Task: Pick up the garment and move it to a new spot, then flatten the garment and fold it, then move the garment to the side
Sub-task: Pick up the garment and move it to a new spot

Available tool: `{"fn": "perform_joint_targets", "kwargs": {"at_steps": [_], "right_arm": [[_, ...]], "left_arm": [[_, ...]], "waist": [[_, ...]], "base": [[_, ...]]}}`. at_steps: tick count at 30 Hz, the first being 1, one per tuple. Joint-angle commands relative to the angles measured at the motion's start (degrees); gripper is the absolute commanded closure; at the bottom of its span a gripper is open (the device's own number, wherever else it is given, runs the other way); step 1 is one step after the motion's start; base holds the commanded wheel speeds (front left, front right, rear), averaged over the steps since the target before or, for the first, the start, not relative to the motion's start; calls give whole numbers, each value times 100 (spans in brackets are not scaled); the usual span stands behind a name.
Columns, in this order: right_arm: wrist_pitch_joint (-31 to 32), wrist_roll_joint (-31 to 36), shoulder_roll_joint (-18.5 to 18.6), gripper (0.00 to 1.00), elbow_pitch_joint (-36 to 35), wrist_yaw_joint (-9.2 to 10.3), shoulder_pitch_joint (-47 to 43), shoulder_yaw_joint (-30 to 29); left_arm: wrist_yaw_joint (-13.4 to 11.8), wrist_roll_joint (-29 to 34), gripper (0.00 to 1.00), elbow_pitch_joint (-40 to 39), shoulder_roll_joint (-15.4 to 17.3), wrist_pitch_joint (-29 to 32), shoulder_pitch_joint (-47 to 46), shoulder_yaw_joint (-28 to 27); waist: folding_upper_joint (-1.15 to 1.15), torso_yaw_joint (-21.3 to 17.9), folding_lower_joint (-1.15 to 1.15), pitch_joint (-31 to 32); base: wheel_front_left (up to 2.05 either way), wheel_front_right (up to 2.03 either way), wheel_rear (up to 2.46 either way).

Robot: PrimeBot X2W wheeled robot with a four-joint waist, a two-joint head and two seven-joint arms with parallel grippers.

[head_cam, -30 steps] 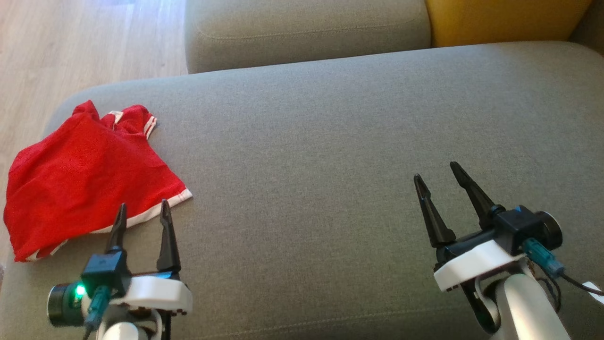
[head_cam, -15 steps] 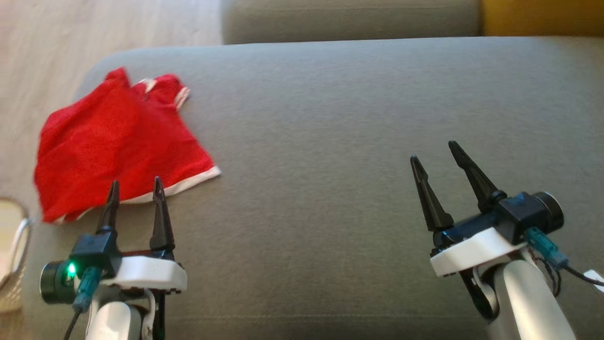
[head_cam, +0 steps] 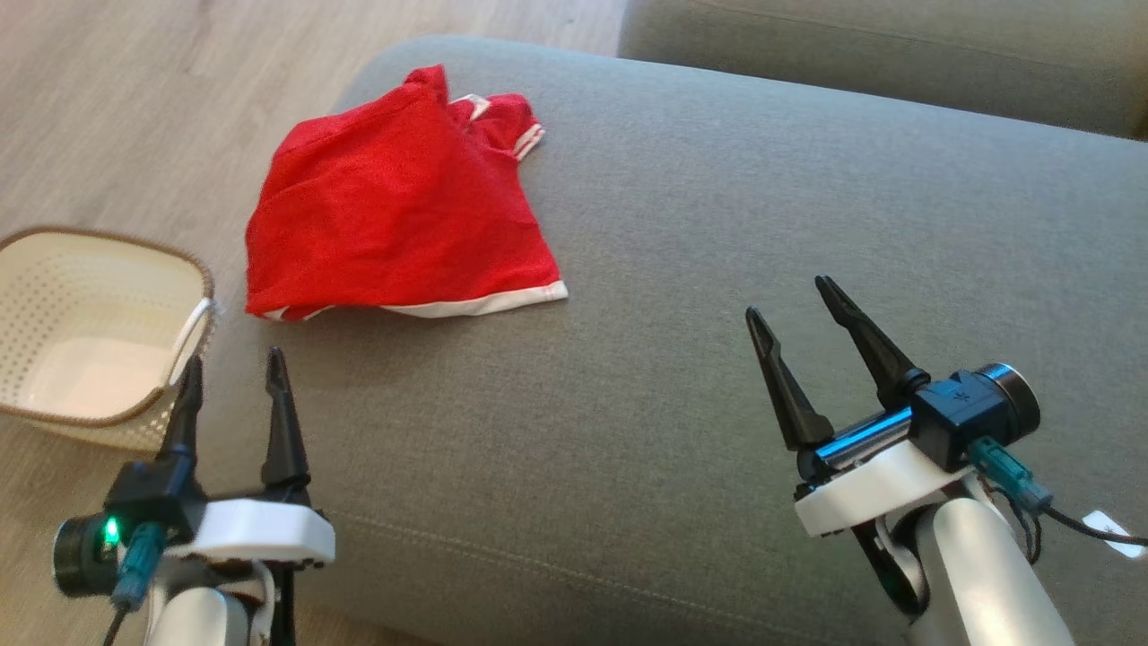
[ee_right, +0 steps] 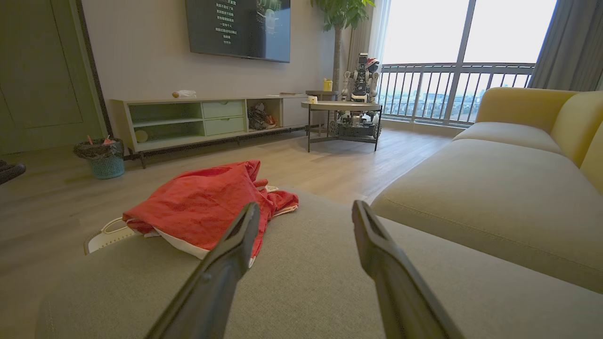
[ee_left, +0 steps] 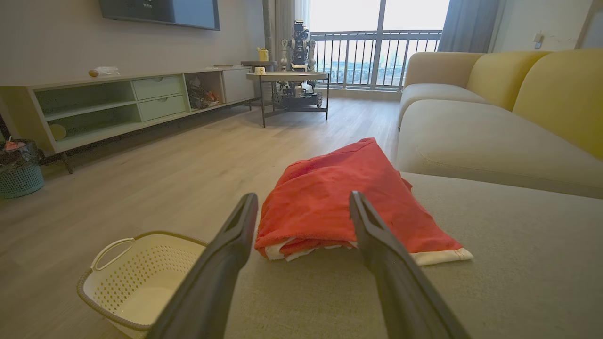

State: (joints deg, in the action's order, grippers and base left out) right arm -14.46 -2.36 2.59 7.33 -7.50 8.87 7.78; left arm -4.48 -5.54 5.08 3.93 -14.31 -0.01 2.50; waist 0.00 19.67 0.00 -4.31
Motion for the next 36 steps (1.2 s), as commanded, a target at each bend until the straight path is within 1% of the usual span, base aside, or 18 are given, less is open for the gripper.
{"fn": "perform_joint_targets", "kwargs": {"at_steps": [1, 5, 7, 10, 13, 16, 18, 21, 23, 24, 25, 26, 32, 35, 36], "right_arm": [[-54, -37, 29, 0, -165, 1, 225, 139], [-54, -10, 29, 0, -181, 1, 290, 188], [-54, 14, 29, 0, -215, 1, 339, 177], [-54, 77, 29, 0, -288, 1, 420, 143], [-54, 179, 29, 0, -388, 1, 508, 89], [-54, 315, 29, 0, -483, 1, 621, 30], [-54, 403, 29, 0, -574, 1, 704, -17], [-54, 449, 29, 0, -741, 1, 806, -129], [-54, 511, 29, 0, -828, 1, 851, -173], [-54, 511, 29, 0, -828, 1, 851, -173], [-54, 580, 29, 0, -883, 1, 882, -171], [-54, 580, 29, 0, -883, 1, 882, -171], [-54, 608, 29, 0, -1022, 1, 988, -117], [-54, 591, 29, 0, -1080, 1, 1012, -100], [-54, 592, 29, 0, -1090, 1, 1008, -107]], "left_arm": [[29, 56, 0, -242, 25, -69, -174, -241], [120, 45, 0, -287, 52, -69, -227, -417], [175, -58, 0, -320, 49, -69, -319, -561], [396, -294, 0, -264, 110, -69, -560, -760], [651, -438, 0, -134, 316, -69, -966, -859], [851, -500, 0, 71, 655, 138, -1528, -844], [989, -706, 0, 223, 855, 507, -1967, -817], [1128, -976, 0, 511, 1308, 1099, -2679, -687], [1165, -960, 0, 756, 1687, 1428, -3154, -490], [1165, -960, 0, 756, 1687, 1428, -3154, -490], [1181, -1043, 0, 1122, 1925, 1781, -3601, -327], [1181, -1043, 0, 1122, 1925, 1781, -3601, -327], [1194, -1426, 0, 2299, 2509, 2915, -4582, 299], [1195, -1392, 0, 2752, 2819, 3207, -4865, 648], [1195, -1416, 0, 2902, 2869, 3296, -4944, 718]], "waist": [[0, 63, 0, -37], [0, -34, 0, -188], [0, -131, 0, -312], [0, -299, 0, -534], [0, -455, 0, -787], [0, -630, 0, -1085], [0, -746, 0, -1284], [0, -903, 0, -1599], [0, -986, 0, -1804], [0, -986, 0, -1804], [0, -1067, 0, -1959], [0, -1067, 0, -1959], [0, -1341, 0, -2255], [0, -1443, 0, -2320], [0, -1465, 0, -2331]], "base": [[0, 0, 0], [0, 0, 0], [0, 0, 0], [0, 0, 0], [0, 0, 0], [0, 0, 0], [0, 0, 0], [0, 0, 0], [0, 0, 0], [0, 0, 0], [0, 0, 0], [0, 0, 0], [0, 0, 0], [0, 0, 0], [0, 0, 0]]}}
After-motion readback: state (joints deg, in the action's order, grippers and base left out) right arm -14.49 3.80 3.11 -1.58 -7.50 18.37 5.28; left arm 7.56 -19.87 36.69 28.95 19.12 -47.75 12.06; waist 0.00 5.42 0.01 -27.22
